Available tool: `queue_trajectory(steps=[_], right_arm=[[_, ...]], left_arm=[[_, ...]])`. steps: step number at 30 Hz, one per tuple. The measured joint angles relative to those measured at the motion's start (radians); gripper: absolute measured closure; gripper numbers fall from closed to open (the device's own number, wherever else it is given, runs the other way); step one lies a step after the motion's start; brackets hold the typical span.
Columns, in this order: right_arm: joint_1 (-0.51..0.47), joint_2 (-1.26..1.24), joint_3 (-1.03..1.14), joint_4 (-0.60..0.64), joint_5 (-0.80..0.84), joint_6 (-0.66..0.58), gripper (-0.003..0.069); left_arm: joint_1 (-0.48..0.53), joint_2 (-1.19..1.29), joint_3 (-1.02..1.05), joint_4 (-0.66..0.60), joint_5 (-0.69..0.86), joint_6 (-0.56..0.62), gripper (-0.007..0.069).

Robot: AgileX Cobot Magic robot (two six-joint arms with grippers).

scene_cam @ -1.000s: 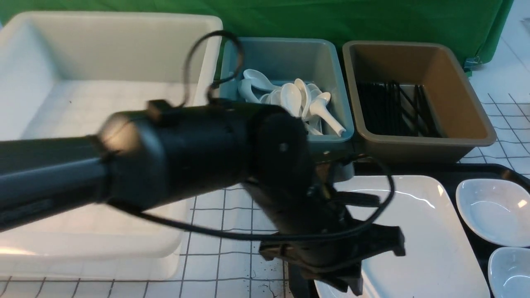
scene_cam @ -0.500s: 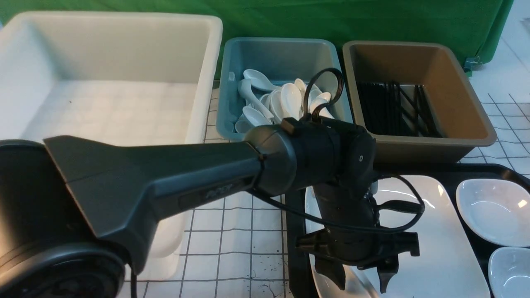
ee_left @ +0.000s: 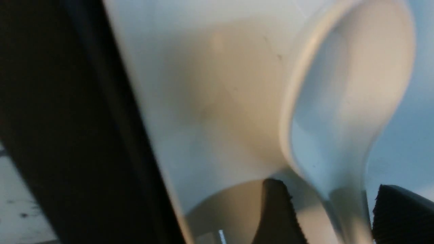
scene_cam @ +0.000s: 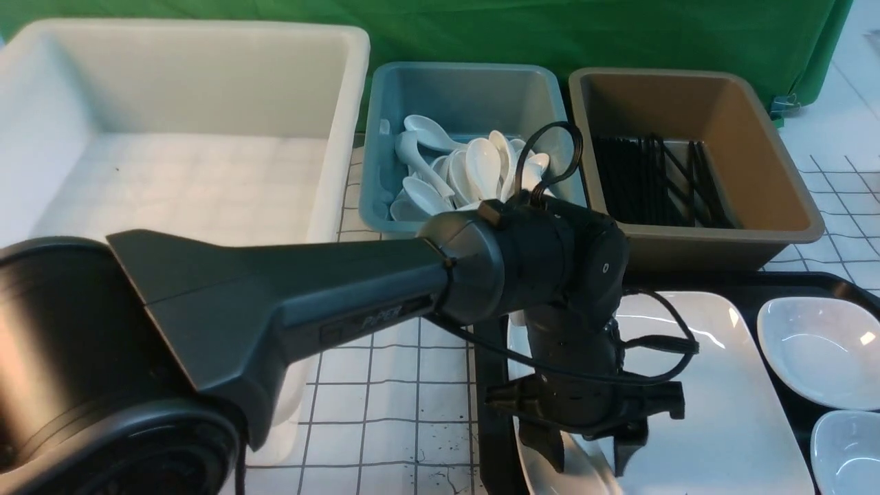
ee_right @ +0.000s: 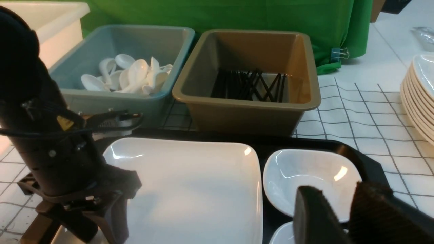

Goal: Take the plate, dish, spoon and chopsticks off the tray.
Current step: Use the left arm to grab a soup spoon from the plate

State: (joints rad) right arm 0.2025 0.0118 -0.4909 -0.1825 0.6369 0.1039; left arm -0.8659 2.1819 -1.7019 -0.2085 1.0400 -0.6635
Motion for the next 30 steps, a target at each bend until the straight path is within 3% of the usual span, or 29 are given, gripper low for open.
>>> queue_trajectory(steps=[5, 10, 23, 30], right_arm=[[0.0, 0.0, 0.0, 0.0, 0.0, 0.0, 0.0419], [0.0, 0.0, 0.0, 0.0, 0.0, 0.0, 0.0419], [0.0, 0.0, 0.0, 0.0, 0.0, 0.0, 0.0419], [0.0, 0.0, 0.0, -0.001, 0.0, 0.0, 0.0419]], left_arm=[[0.013, 0.009, -0.118, 0.118, 0.136, 0.012, 0.0377], [0.013, 0.009, -0.168, 0.134, 0.166, 0.035, 0.042], [-0.03, 0.018, -0.17, 0.107, 0.177, 0.187, 0.0246], [-0.094, 0.058, -0.17, 0.237, 0.178, 0.217, 0.0228]])
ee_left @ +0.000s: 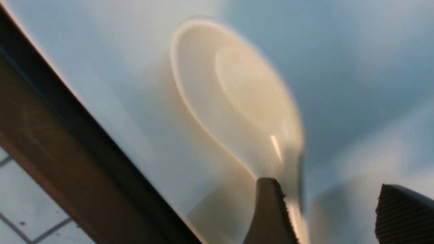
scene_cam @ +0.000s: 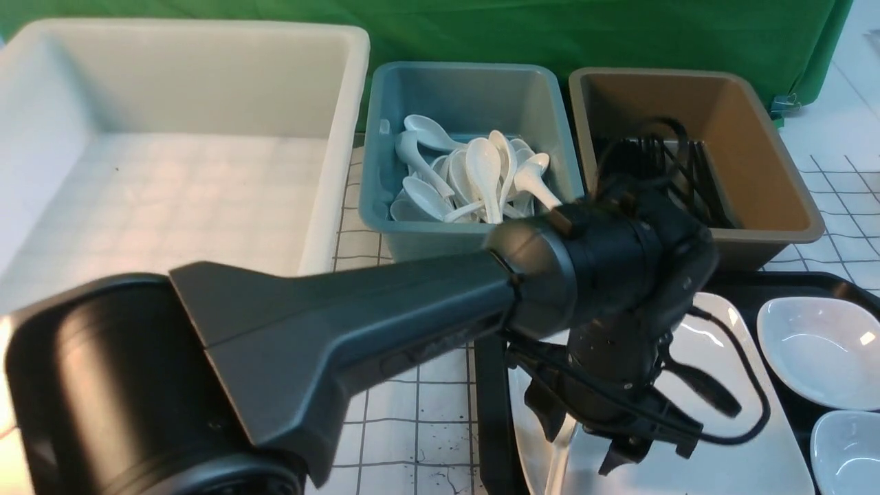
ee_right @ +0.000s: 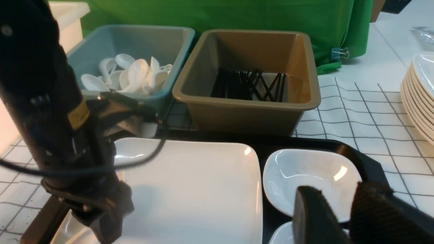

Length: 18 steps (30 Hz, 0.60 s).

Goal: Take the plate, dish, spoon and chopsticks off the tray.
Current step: Use the left arm to grab a soup spoon from the plate

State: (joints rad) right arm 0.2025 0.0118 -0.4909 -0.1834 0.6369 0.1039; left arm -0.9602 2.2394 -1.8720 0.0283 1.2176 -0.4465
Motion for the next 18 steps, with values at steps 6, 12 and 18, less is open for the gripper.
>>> queue_trajectory(steps=[6, 12, 18], right_arm=[[0.0, 0.0, 0.0, 0.0, 0.0, 0.0, 0.0417], [0.0, 0.0, 0.0, 0.0, 0.0, 0.0, 0.0417], [0.0, 0.0, 0.0, 0.0, 0.0, 0.0, 0.0417]], left_arm=[[-0.012, 0.035, -0.003, 0.068, 0.006, -0.001, 0.0228], [-0.012, 0.048, -0.01, 0.083, 0.008, -0.001, 0.0228], [-0.012, 0.054, -0.015, 0.08, 0.001, -0.001, 0.0228]])
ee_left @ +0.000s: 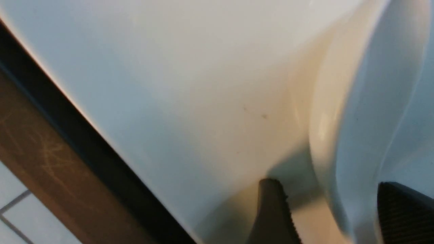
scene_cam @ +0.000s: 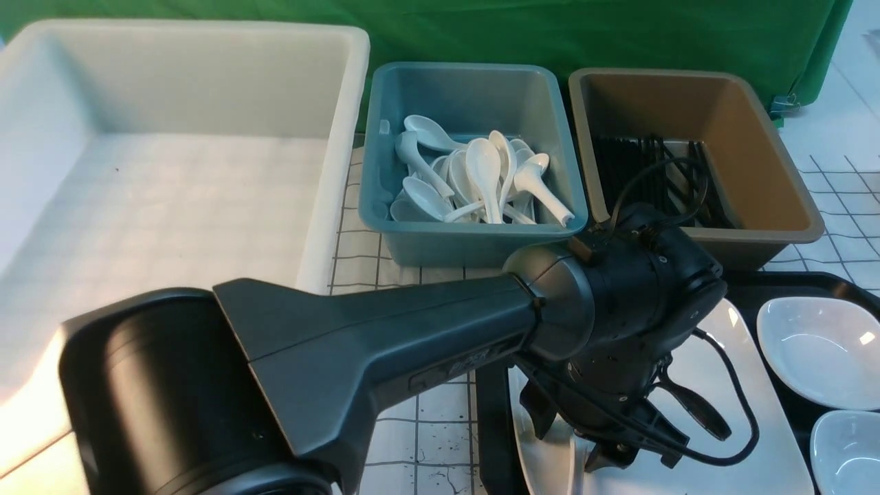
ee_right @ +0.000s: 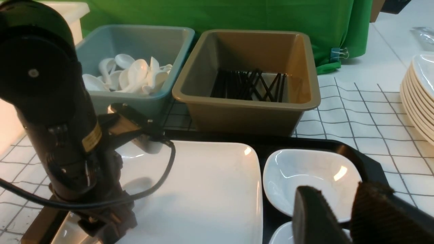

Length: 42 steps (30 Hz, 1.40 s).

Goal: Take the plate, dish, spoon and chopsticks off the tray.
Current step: Use the left arm to grab a soup spoon from the plate, then use the left arm to put the soup spoon into the small storage box in the middle

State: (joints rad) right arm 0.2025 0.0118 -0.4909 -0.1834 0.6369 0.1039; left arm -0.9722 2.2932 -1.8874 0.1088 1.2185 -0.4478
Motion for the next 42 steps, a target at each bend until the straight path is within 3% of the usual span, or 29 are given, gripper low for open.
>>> queue_trajectory(steps=[6, 10, 15, 28, 35, 42], right_arm=[[0.0, 0.0, 0.0, 0.0, 0.0, 0.0, 0.0417], [0.0, 0.0, 0.0, 0.0, 0.0, 0.0, 0.0417], [0.0, 0.0, 0.0, 0.0, 0.0, 0.0, 0.0417], [0.0, 0.0, 0.0, 0.0, 0.0, 0.0, 0.0417], [0.0, 0.0, 0.0, 0.0, 0.0, 0.0, 0.0417], [0.0, 0.0, 0.0, 0.0, 0.0, 0.0, 0.0417]], left_arm=[[0.0, 0.009, -0.006, -0.01, -0.033, -0.005, 0.0264], [0.0, 0.012, -0.009, -0.032, -0.04, 0.011, 0.0378], [0.001, 0.014, -0.012, -0.046, -0.039, 0.124, 0.0538], [0.046, -0.091, -0.055, -0.059, -0.062, 0.154, 0.0585], [0.182, -0.169, -0.222, -0.063, -0.141, 0.154, 0.0585], [0.332, -0.168, -0.251, -0.063, -0.225, 0.152, 0.0585]])
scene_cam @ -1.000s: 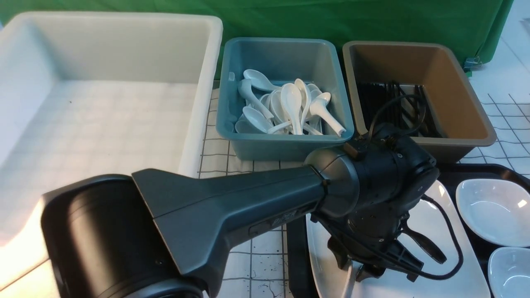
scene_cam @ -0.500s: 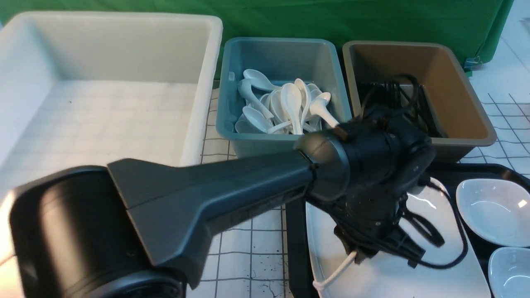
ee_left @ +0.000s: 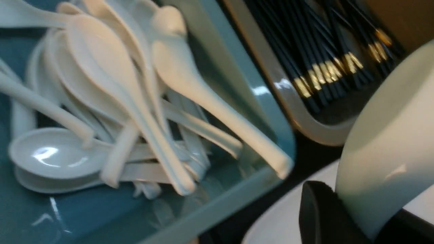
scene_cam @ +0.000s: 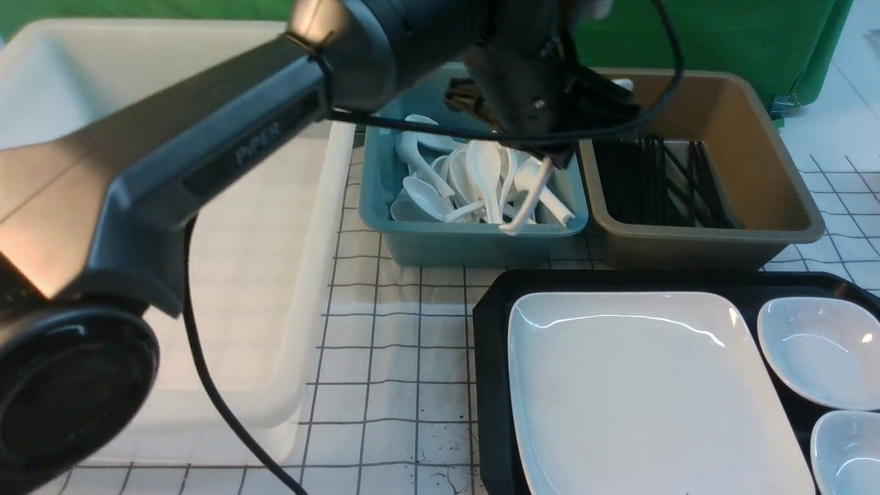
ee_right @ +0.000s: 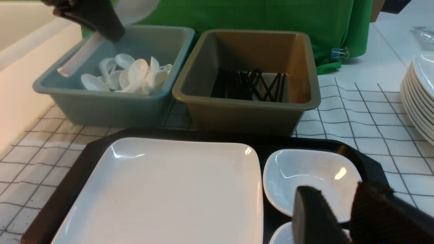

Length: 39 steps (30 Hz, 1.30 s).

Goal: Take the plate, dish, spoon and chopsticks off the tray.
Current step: Use the left arm to put the soup spoon into the small storage box in the middle

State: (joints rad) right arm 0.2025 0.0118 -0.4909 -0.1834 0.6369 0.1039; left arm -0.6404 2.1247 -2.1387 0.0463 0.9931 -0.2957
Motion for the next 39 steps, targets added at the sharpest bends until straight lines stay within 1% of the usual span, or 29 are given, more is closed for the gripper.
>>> queue_trajectory(steps=[1, 3, 5, 9, 13, 16, 18, 20, 23, 26, 28, 31, 33, 35, 37, 39], right_arm=[[0.0, 0.0, 0.0, 0.0, 0.0, 0.0, 0.0417], [0.0, 0.0, 0.0, 0.0, 0.0, 0.0, 0.0417], [0.0, 0.0, 0.0, 0.0, 0.0, 0.0, 0.0417], [0.0, 0.0, 0.0, 0.0, 0.0, 0.0, 0.0417], [0.0, 0.0, 0.0, 0.0, 0.0, 0.0, 0.0417], [0.0, 0.0, 0.0, 0.0, 0.0, 0.0, 0.0417], [0.0, 0.0, 0.0, 0.0, 0.0, 0.0, 0.0417], [0.0, 0.0, 0.0, 0.0, 0.0, 0.0, 0.0417], [0.0, 0.0, 0.0, 0.0, 0.0, 0.0, 0.0417], [0.0, 0.0, 0.0, 0.0, 0.0, 0.0, 0.0417], [0.0, 0.0, 0.0, 0.0, 0.0, 0.0, 0.0417], [0.0, 0.0, 0.0, 0.0, 0.0, 0.011, 0.0417], [0.0, 0.0, 0.0, 0.0, 0.0, 0.047, 0.0417], [0.0, 0.0, 0.0, 0.0, 0.0, 0.081, 0.0417], [0.0, 0.0, 0.0, 0.0, 0.0, 0.12, 0.0417], [0.0, 0.0, 0.0, 0.0, 0.0, 0.152, 0.0417]], left_arm=[[0.033, 0.002, 0.0, 0.0, -0.014, -0.008, 0.0585], [0.063, 0.005, 0.0, -0.001, -0.024, -0.025, 0.0585], [0.116, 0.007, 0.0, -0.025, -0.054, -0.045, 0.0585], [0.203, 0.007, 0.0, -0.127, -0.122, -0.049, 0.0585], [0.243, 0.008, 0.0, -0.173, -0.168, -0.039, 0.0585], [0.25, 0.013, 0.0, -0.176, -0.181, -0.017, 0.0585], [0.251, 0.029, 0.0, -0.176, -0.191, 0.053, 0.0582], [0.251, 0.044, 0.0, -0.176, -0.2, 0.086, 0.0573], [0.251, 0.066, 0.0, -0.178, -0.225, 0.106, 0.0545], [0.251, 0.112, 0.0, -0.18, -0.287, 0.109, 0.0466], [0.251, 0.134, 0.0, -0.181, -0.313, 0.109, 0.04], [0.251, 0.153, 0.0, -0.181, -0.298, 0.102, 0.0295], [0.251, 0.154, 0.0, -0.181, -0.274, 0.102, 0.0232], [0.251, 0.149, 0.0, -0.184, -0.239, 0.099, 0.019], [0.251, 0.139, 0.0, -0.204, -0.17, 0.098, 0.0166], [0.253, 0.124, 0.0, -0.236, -0.095, 0.114, 0.0167]])
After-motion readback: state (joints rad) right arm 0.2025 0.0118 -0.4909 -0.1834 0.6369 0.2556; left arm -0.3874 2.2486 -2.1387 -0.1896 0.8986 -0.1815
